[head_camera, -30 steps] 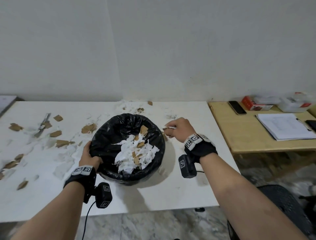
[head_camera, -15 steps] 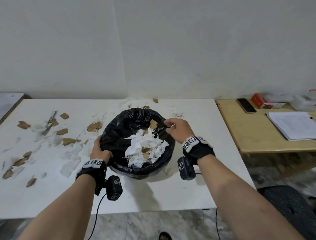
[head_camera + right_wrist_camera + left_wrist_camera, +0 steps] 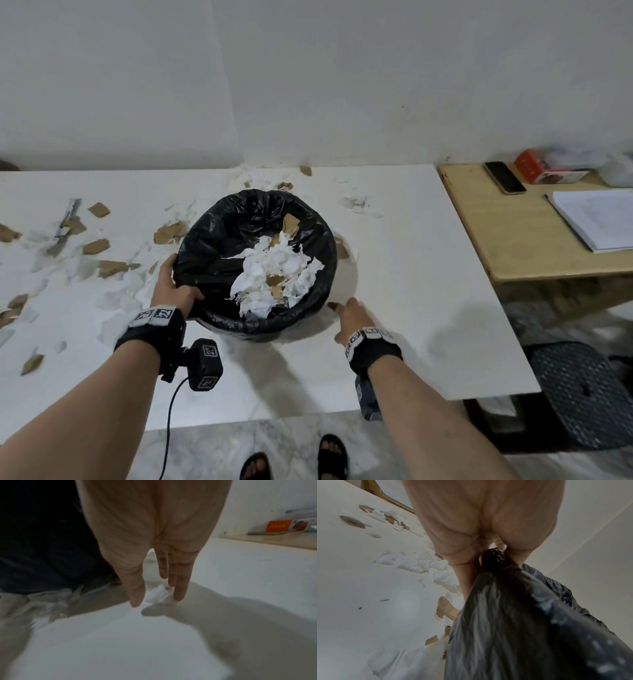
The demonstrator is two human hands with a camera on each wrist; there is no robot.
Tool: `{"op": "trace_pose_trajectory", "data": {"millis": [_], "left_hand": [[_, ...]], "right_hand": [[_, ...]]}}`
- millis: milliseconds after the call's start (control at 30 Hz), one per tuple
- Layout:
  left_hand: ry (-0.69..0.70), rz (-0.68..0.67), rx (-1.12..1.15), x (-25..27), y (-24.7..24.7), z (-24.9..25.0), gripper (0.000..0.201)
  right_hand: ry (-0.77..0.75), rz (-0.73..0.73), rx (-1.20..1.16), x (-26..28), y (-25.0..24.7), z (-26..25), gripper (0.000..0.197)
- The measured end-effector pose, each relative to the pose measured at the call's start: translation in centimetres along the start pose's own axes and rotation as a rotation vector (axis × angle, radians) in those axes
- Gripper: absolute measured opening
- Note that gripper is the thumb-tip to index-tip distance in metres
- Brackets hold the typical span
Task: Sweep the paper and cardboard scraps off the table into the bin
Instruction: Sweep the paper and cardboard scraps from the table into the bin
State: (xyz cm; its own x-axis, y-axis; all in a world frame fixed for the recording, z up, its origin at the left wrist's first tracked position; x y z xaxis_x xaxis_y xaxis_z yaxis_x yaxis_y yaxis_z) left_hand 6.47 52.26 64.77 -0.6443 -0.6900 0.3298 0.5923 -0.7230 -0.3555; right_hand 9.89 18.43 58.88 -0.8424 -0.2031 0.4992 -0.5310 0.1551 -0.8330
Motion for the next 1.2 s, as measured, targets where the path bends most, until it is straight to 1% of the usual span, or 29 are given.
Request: {"op": "trace_pose_trajectory", "data": {"millis": [67,133,233,333,400,467,533,633,733,833,867,967,1000,1100,1200], "left_hand": [[0.005,-0.022,-0.005,-1.2,-0.3,-0.2,0.093],[0.005,-0.038,-0.010,-2.1,-0.8,-0.4,0.094],[0.015,-0.053,-0.010,-3.2,-1.8,-0.2,0.094],[0.016,-0.062,0.003,-3.9,-2.5,0.2,0.093],[0.016,-0.053,-0.002,-4.0,-3.2,0.2,0.093],[0.017,-0.052,0.003,-4.1,-3.7,0.7,0.093],[0.032,-0.060,-0.028,-4.3,-3.9,1.4,0.094],[0.036,-0.085,-0.055,-4.1,-4.4,2.1,0.095],[0.043,-0.100,-0.062,-4.0,-4.8,3.2,0.093],[0.056,-0.113,-0.039,-3.9,-4.9,4.5,0.093],[0.060,-0.112,-0.039,-3.9,-4.9,5.0,0.093],[0.084,-0.112,-0.054,-4.5,-4.9,6.5,0.092],[0.084,-0.117,-0.057,-4.9,-5.0,6.9,0.093],[0.093,-0.126,-0.064,-6.0,-4.9,8.0,0.093],[0.091,-0.112,-0.055,-7.8,-4.5,8.9,0.093]], "right_hand": [[0.007,0.065,0.024,-0.3,1.5,-1.0,0.067],[-0.016,0.164,0.039,-0.6,2.3,-1.9,0.058],[-0.033,0.194,-0.008,-1.0,2.8,-2.3,0.047],[0.049,0.197,-0.132,-1.0,2.3,-1.7,0.036],[0.115,0.239,-0.263,-0.8,1.1,-1.6,0.030],[0.175,0.352,-0.448,-0.3,-1.7,-2.0,0.021],[0.166,0.476,-0.597,0.3,-5.3,-3.1,0.017],[0.060,0.620,-0.673,1.2,-11.2,-6.0,0.015],[-0.046,0.686,-0.723,1.5,-15.2,-9.7,0.013],[-0.096,0.655,-0.743,1.2,-17.0,-13.2,0.016],[-0.110,0.634,-0.734,1.1,-17.2,-14.3,0.021],[-0.181,0.548,-0.669,1.1,-17.7,-17.1,0.046],[-0.191,0.542,-0.666,1.0,-18.1,-17.5,0.051],[-0.179,0.574,-0.723,0.4,-20.0,-17.4,0.052],[-0.119,0.594,-0.752,-1.5,-22.1,-15.5,0.050]]}}
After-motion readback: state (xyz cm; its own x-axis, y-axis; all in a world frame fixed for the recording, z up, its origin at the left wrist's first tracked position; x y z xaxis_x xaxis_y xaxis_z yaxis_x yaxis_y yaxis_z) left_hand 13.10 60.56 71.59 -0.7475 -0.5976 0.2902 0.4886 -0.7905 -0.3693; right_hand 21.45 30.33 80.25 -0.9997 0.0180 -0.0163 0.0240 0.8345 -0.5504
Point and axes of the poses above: each hand's wrist, its own x-axis away from the middle knuckle, its own y-axis out of the palm, z = x × y, the point moved 4 cm from there along -x, towards the middle knuckle, and after that the axes turned 6 degrees about z, right-handed, at the moved point
